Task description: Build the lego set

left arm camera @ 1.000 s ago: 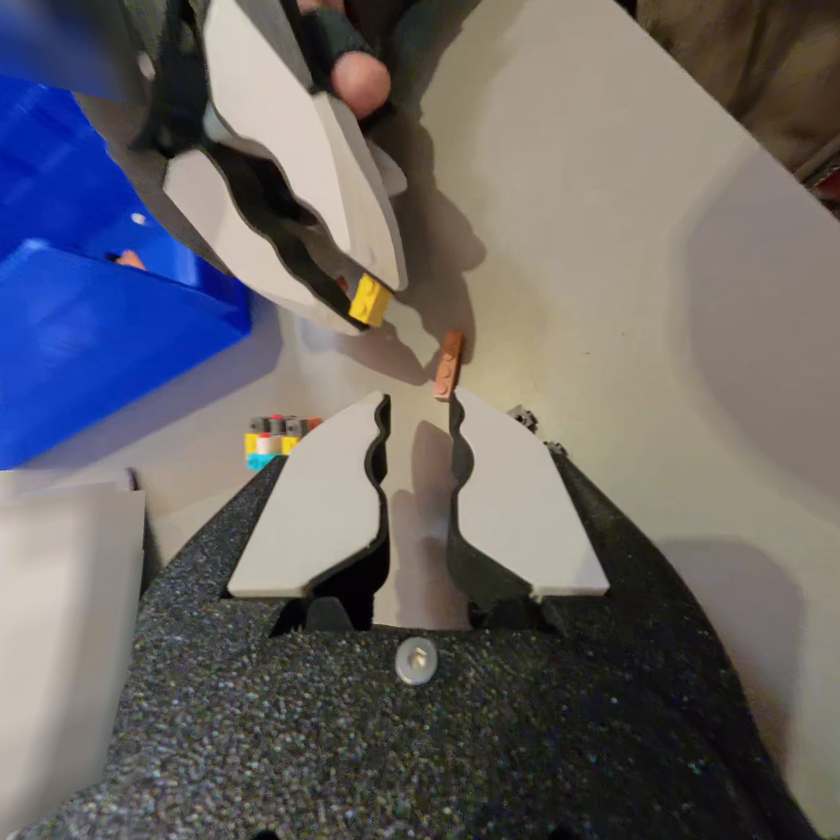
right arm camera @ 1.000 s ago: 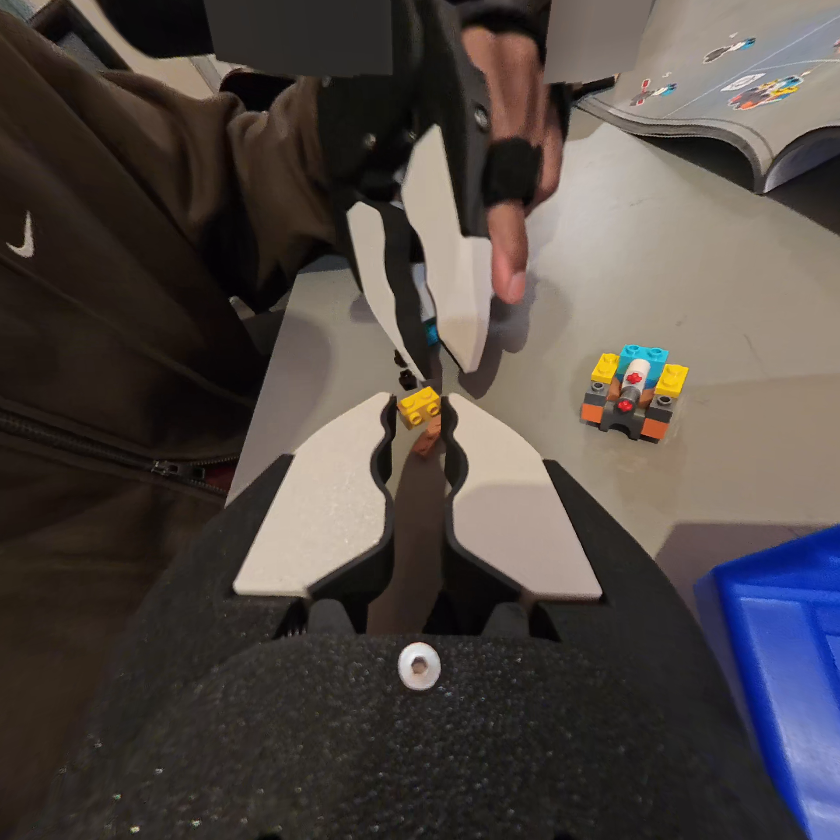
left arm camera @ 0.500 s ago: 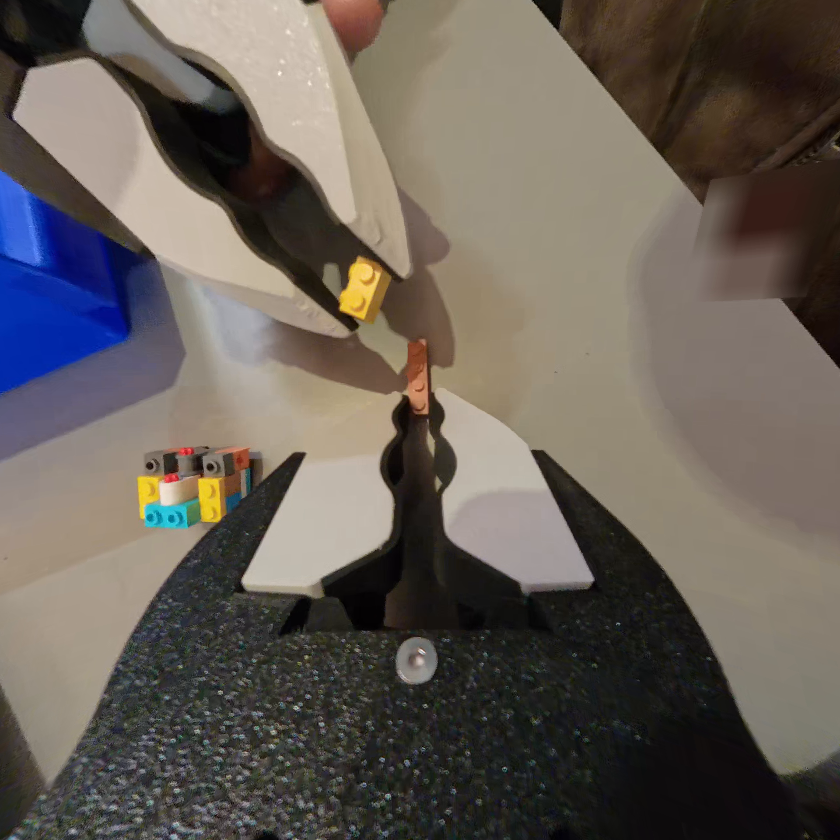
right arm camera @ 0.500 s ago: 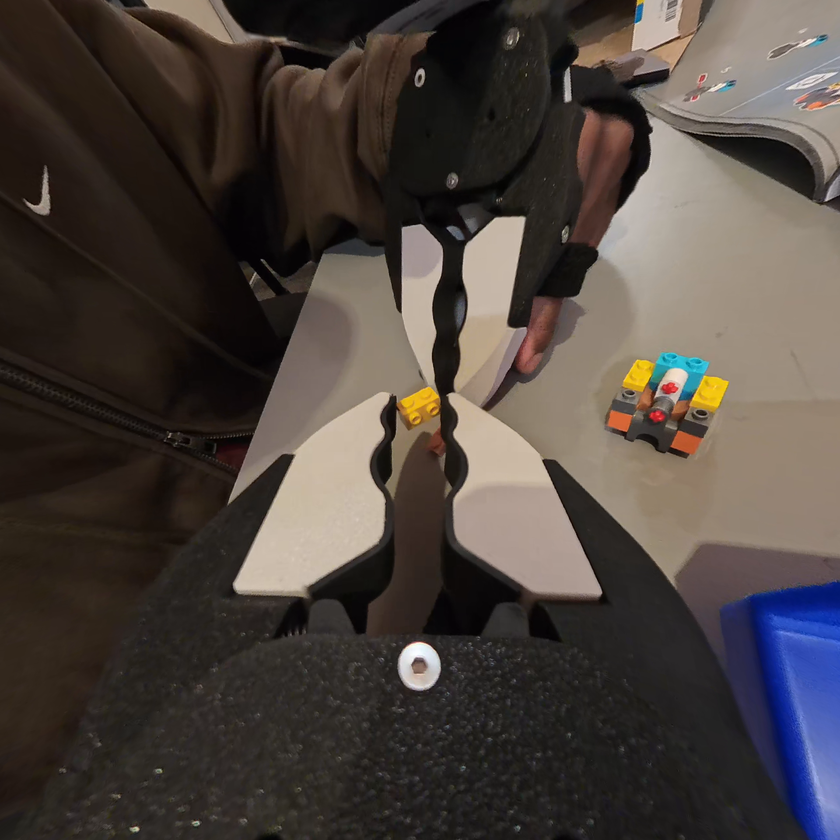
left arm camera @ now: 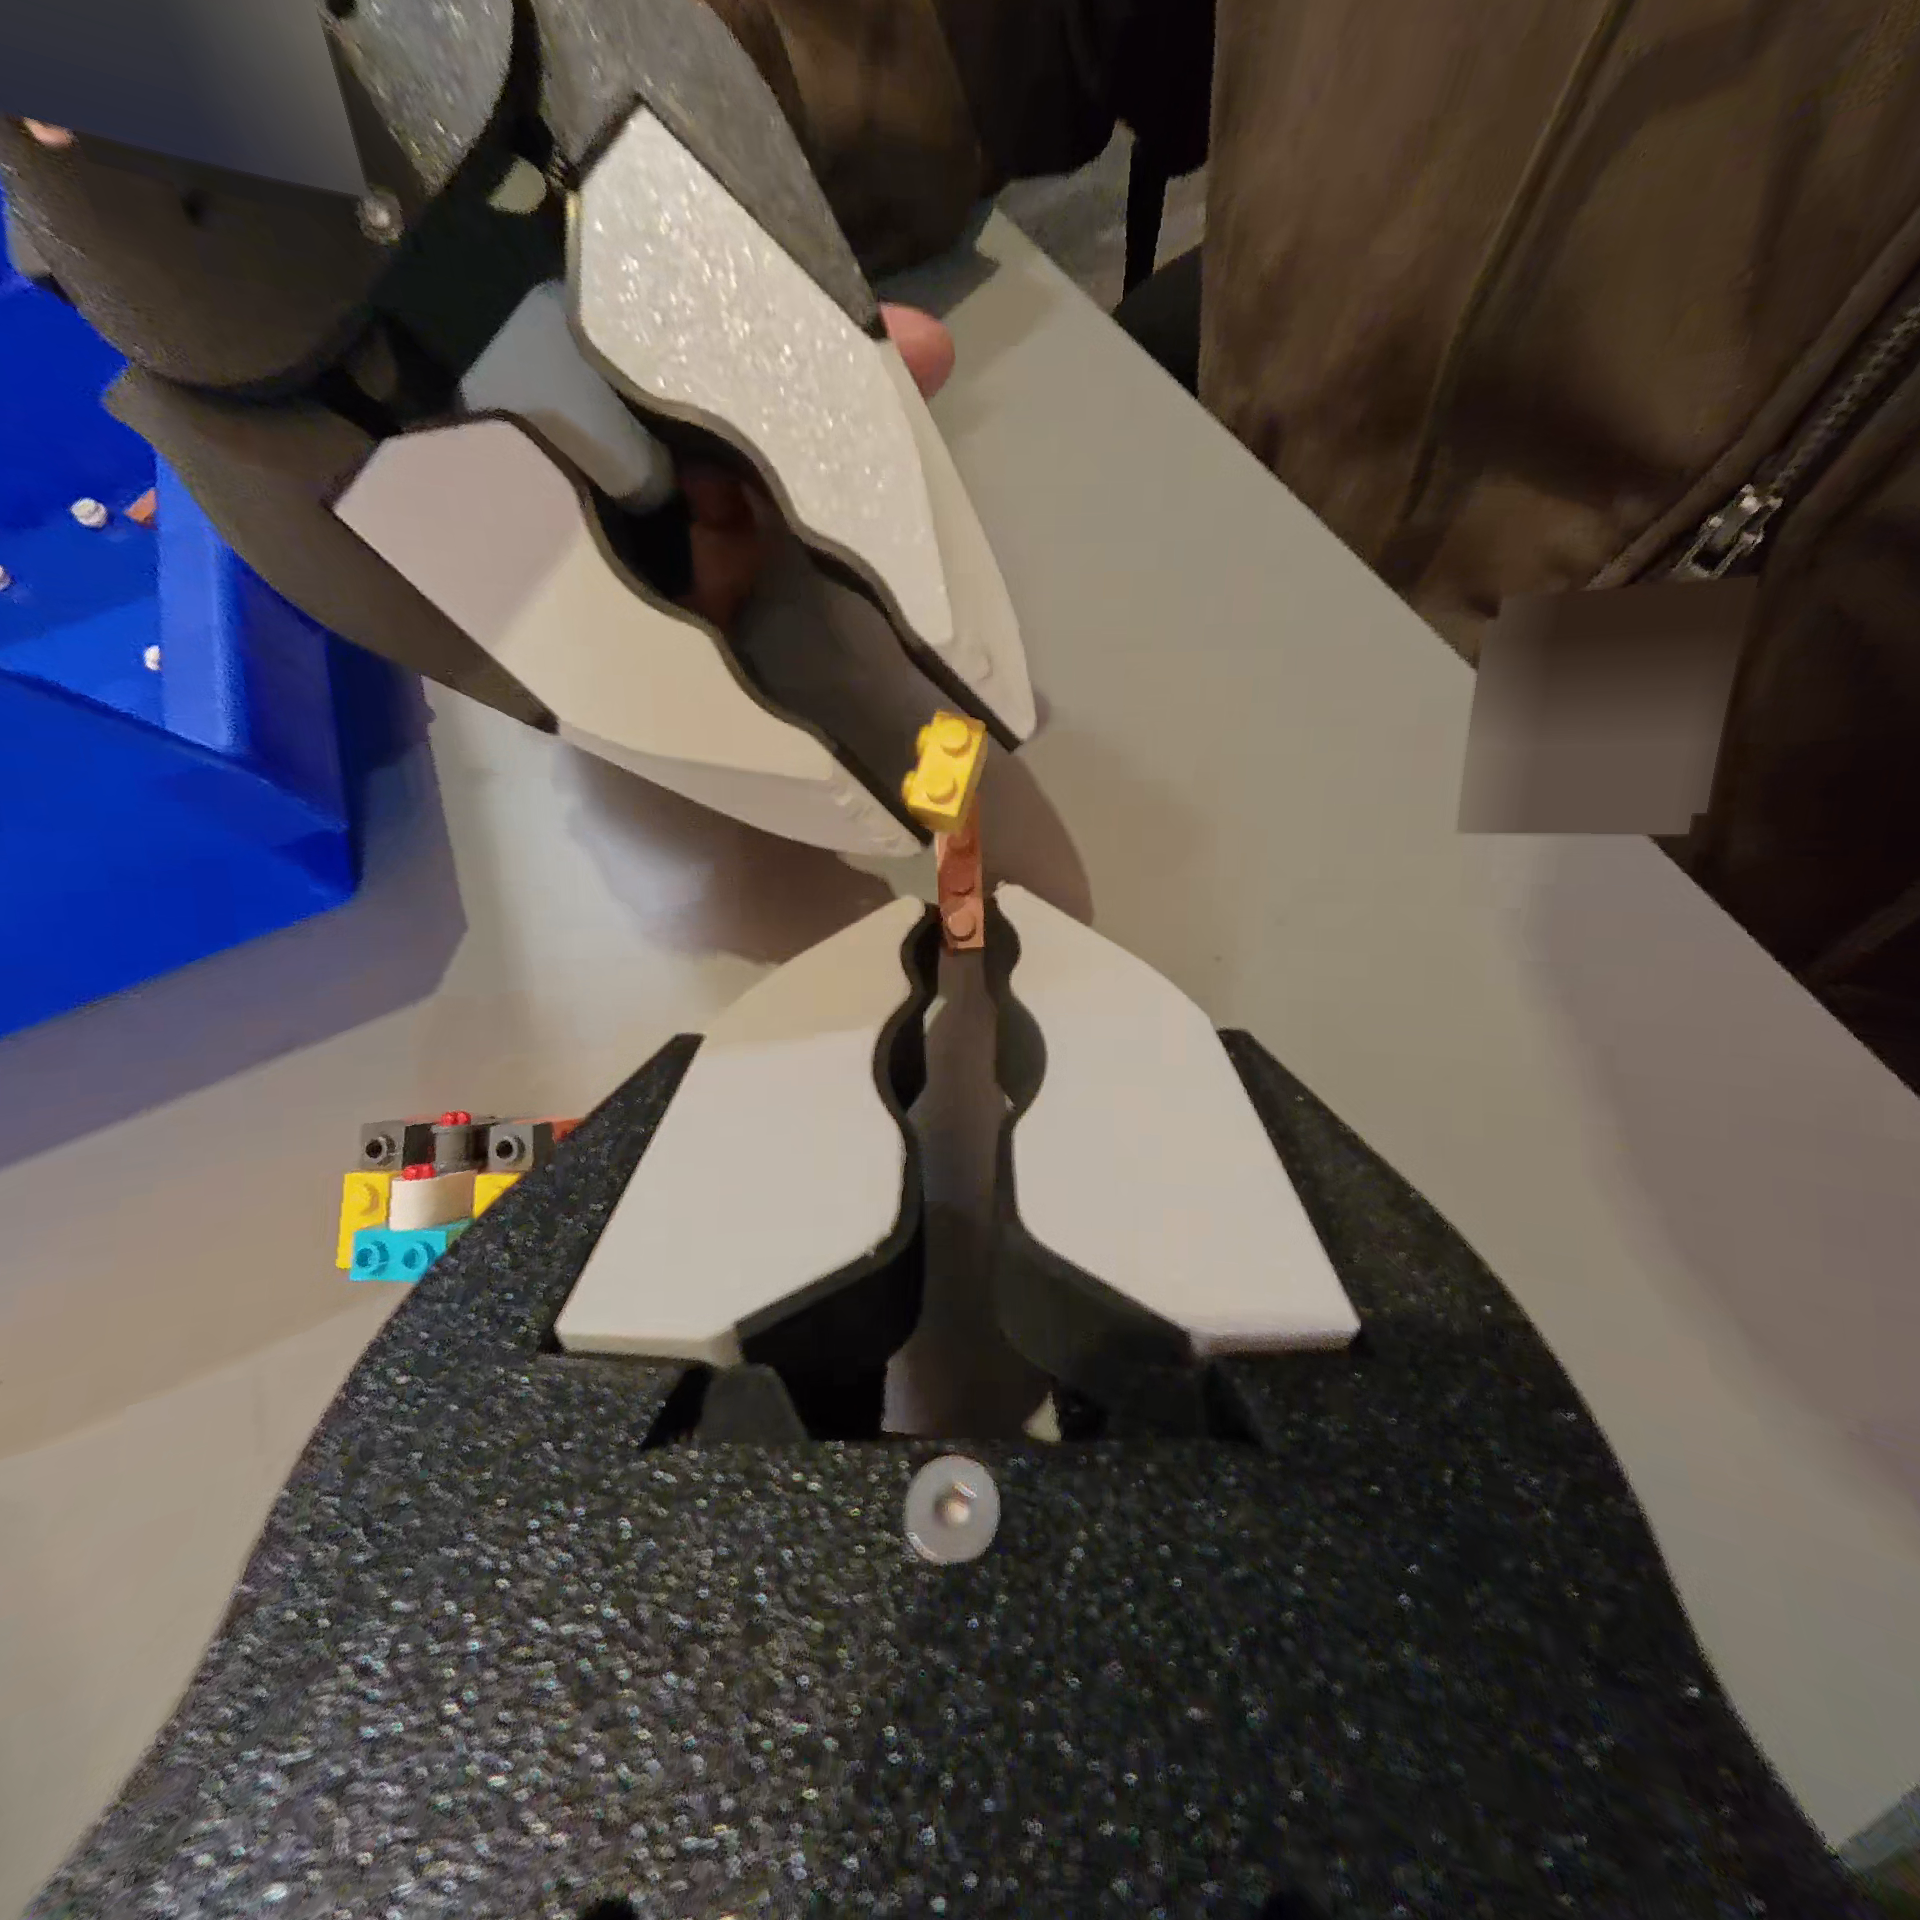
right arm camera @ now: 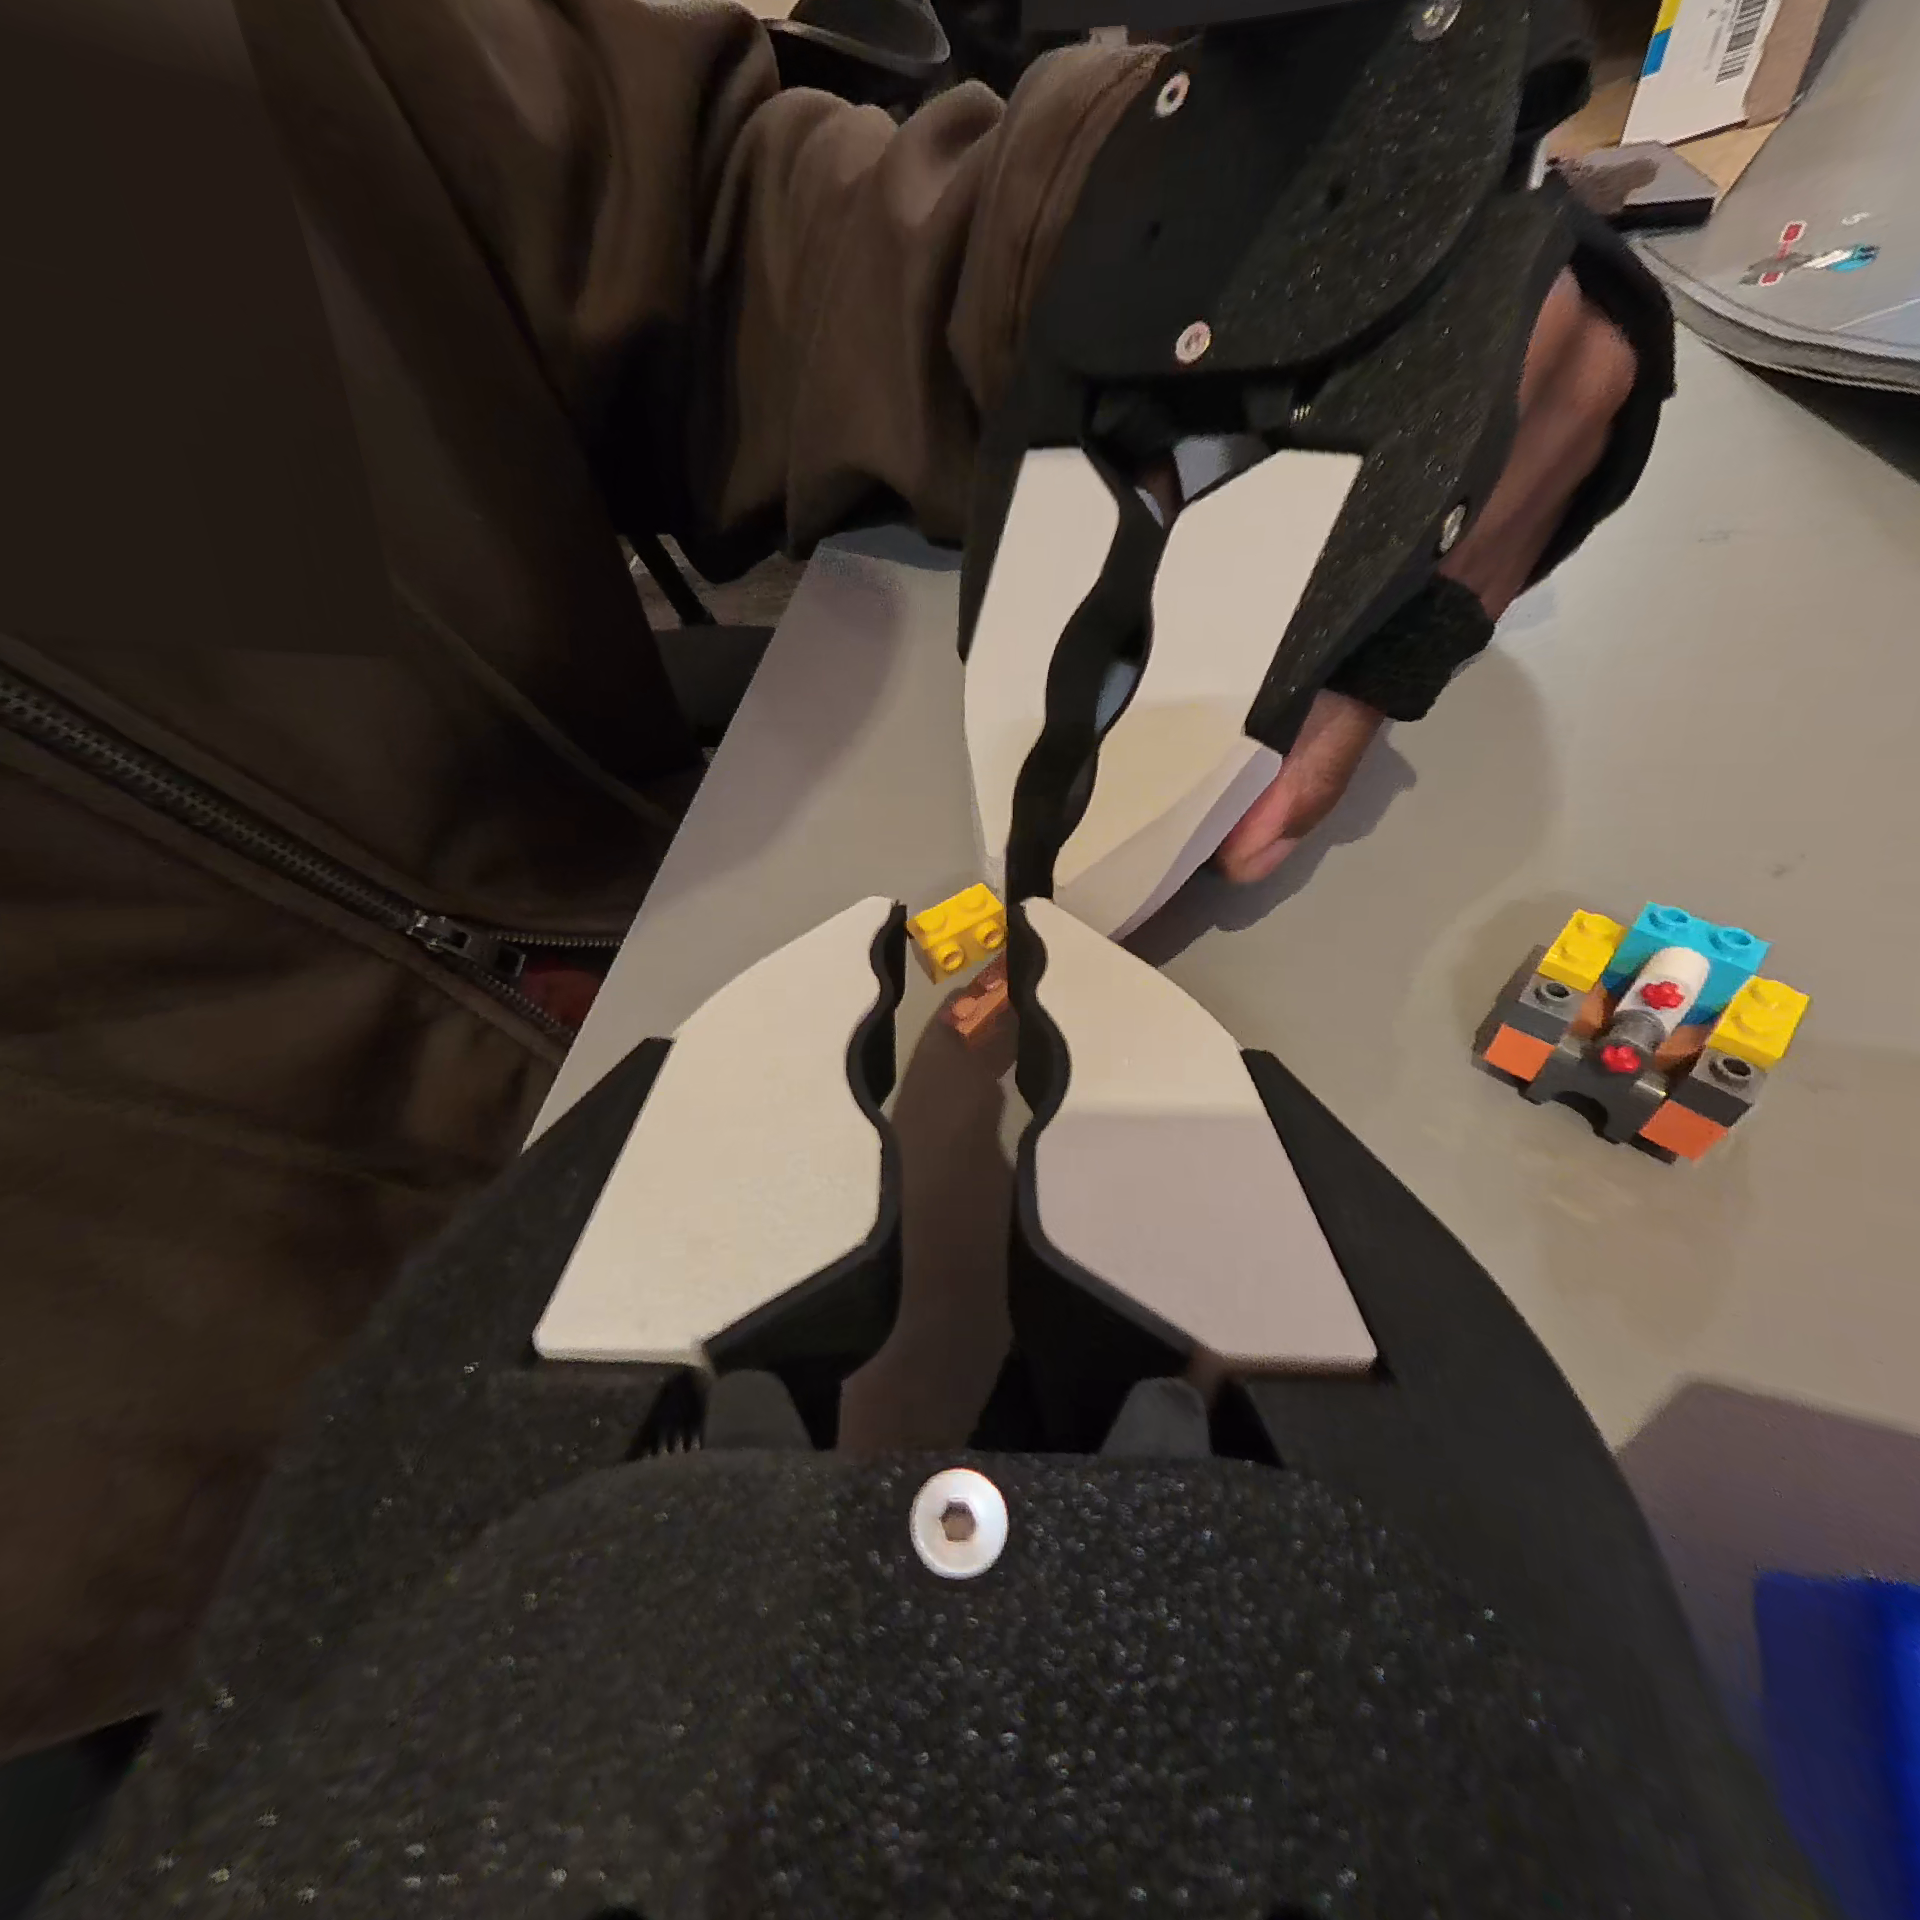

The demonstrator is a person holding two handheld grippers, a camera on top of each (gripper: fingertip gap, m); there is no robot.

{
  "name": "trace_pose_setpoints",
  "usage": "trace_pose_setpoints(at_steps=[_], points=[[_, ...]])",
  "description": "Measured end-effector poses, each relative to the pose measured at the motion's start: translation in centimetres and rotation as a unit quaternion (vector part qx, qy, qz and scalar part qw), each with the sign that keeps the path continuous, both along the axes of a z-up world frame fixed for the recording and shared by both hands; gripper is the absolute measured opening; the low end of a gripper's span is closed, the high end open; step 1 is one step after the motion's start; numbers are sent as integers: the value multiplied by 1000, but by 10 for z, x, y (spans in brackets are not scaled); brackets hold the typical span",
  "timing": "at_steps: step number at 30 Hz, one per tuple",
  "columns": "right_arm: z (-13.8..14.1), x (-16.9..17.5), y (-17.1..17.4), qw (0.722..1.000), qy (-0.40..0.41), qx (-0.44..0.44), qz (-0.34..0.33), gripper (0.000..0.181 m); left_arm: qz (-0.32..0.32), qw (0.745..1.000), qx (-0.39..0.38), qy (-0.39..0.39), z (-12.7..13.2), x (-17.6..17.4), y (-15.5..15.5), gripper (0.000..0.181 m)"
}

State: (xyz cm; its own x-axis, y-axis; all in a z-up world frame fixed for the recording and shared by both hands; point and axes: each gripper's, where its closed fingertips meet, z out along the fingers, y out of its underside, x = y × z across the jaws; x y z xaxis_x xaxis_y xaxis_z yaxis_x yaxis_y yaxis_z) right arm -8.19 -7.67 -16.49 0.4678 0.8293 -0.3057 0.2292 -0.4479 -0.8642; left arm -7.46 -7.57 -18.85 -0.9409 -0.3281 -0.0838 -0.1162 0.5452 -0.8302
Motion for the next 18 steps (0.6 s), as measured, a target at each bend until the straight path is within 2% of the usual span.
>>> trace_pose_setpoints(at_steps=[5,18], points=[[0,1,1,1000,2,-5,-3,19,4,999,-36,-5,11,1,0,8],[-2,2,5,1000,-11,3,-19,19,10,999,-42,-18,12,1,3,8]])
